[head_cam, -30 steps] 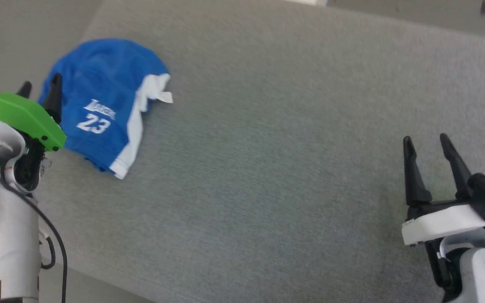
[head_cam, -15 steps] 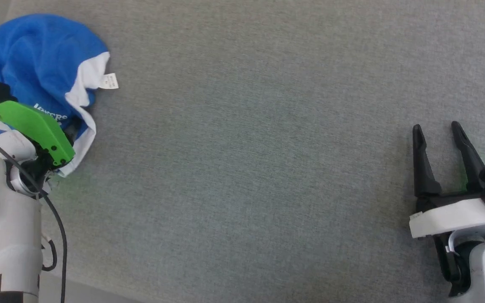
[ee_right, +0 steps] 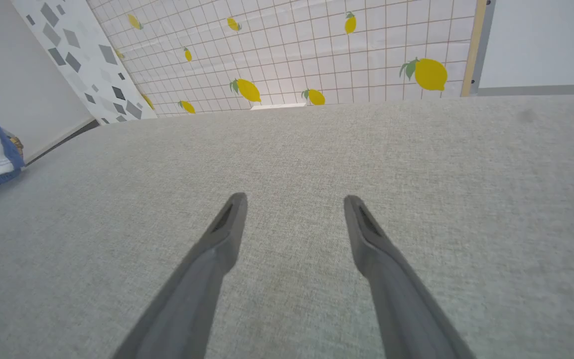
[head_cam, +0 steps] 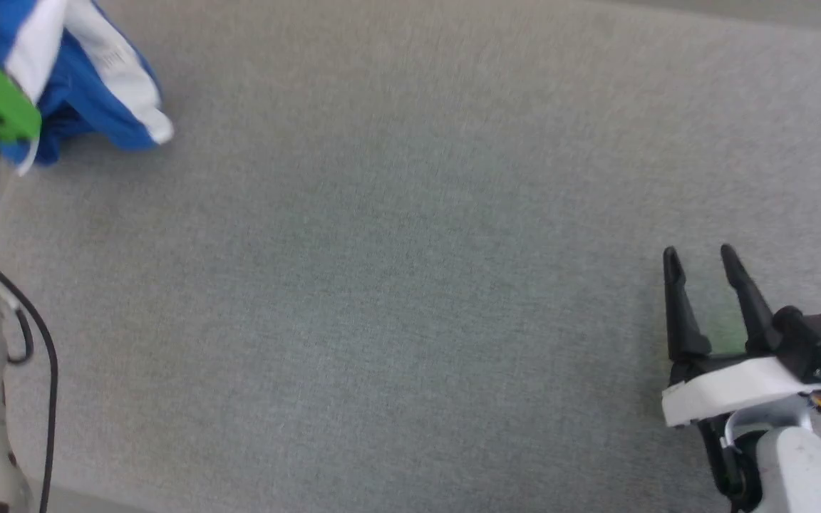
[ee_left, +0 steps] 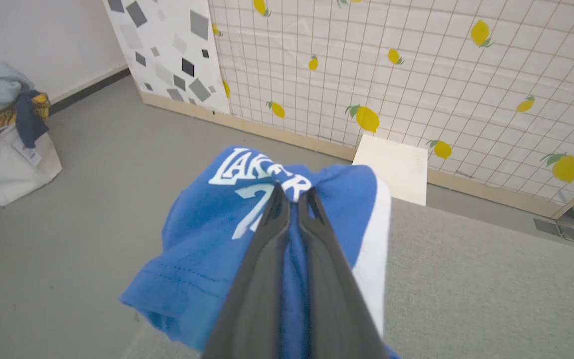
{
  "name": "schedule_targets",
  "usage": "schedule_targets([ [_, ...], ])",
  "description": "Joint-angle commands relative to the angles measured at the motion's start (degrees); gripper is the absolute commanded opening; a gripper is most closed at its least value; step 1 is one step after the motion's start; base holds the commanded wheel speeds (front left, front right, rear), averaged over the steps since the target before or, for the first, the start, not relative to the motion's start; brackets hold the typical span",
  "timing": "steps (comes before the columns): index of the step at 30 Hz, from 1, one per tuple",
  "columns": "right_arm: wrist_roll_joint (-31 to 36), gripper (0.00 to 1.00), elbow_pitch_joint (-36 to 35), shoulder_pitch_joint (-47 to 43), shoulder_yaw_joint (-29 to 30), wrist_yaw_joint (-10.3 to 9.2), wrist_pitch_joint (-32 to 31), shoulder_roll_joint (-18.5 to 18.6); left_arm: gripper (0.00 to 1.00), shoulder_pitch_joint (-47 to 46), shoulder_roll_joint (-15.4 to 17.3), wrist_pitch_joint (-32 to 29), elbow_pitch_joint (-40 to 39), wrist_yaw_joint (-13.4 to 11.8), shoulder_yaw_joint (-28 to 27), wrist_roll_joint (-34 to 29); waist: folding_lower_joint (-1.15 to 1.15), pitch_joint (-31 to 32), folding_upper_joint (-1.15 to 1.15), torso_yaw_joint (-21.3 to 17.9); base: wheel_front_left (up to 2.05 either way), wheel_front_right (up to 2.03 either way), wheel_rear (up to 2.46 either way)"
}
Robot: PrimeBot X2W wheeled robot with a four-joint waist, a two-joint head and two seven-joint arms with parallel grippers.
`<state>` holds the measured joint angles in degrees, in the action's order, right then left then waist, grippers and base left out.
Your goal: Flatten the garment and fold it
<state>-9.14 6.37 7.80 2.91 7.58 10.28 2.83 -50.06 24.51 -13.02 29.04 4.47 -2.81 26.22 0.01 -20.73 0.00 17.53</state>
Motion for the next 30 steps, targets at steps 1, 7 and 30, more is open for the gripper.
schedule_targets([
  [1,-1.06,1.00,1.16,-0.77,-0.46,-0.09,0.98,0.05,0.00,-2.15,0.16,-0.22,-1.54,0.48,0.51,-0.04,-0.01,7.19,0.00,-3.05,0.00,0.00,0.00],
  [7,-4.34,1.00,5.66,-1.62,-1.74,-0.09,3.18,0.05,0.00,-7.30,-2.04,-2.65,-8.40,1.83,4.49,1.42,-0.01,12.93,0.00,-7.94,0.00,0.00,0.00],
  [30,-7.69,1.00,9.78,-4.08,-0.09,-0.09,4.71,0.05,0.00,26.16,-20.40,-7.87,-6.29,0.81,25.51,7.49,-0.01,15.64,0.00,-22.21,0.00,0.00,0.00],
])
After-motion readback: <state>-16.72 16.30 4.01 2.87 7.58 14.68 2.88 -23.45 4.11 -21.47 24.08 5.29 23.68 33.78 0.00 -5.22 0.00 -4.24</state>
